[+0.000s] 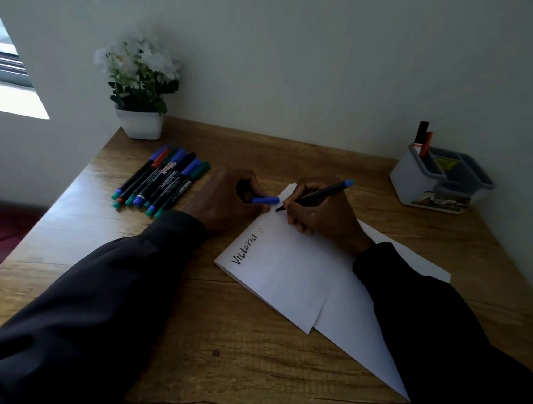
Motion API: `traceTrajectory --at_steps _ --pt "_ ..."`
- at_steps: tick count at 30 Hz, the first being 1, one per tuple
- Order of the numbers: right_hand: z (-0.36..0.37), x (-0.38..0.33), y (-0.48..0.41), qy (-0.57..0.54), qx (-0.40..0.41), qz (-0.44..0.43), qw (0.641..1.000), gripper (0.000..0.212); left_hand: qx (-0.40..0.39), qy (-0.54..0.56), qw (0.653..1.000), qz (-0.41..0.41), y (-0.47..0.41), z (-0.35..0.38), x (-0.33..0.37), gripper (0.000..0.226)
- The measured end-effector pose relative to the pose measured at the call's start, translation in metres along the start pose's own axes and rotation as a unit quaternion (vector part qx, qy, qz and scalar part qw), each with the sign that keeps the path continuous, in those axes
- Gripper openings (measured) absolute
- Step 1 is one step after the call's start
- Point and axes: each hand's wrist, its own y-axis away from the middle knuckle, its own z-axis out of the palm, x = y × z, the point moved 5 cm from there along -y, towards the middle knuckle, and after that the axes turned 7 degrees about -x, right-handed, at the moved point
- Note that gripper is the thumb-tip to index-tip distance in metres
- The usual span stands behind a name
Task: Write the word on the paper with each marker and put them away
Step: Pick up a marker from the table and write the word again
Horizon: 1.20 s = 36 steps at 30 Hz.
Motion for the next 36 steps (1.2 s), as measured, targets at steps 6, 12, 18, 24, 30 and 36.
traceTrajectory --at_steps 6,12,18,24,30,36 --pt "0.0007 -0.0022 0.0008 -0.013 -0.006 -0.01 1.0 0.008 0.001 -0.005 1.0 0.005 -0.0014 0.0004 -0.0012 0.016" --pt "0.0 -0.0021 -0.0008 -0.001 -0.004 -0.003 1.0 0.009 0.001 -0.007 1.0 0.003 -0.0021 0.0003 -0.0024 0.017" --pt "-0.0013 -0.0007 -0.0008 -0.002 0.003 0.01 1.0 0.012 0.0 -0.003 1.0 -0.003 -0.0013 0.0003 -0.0021 0.017" --pt "-0.0002 -0.0012 -0.0004 -0.019 0.005 -0.006 1.0 0.01 -0.002 -0.001 1.0 0.008 0.0 -0.001 0.0019 0.014" --pt "-0.0018 0.0017 -0.0009 -0.019 0.014 0.004 1.0 0.01 -0.007 0.0 1.0 0.004 0.0 -0.0011 0.0004 0.016" --pt "-0.0015 0.0022 -0.0026 0.001 0.016 0.008 1.0 0.011 -0.002 -0.002 1.0 -0.003 -0.0005 -0.0009 -0.0018 0.014"
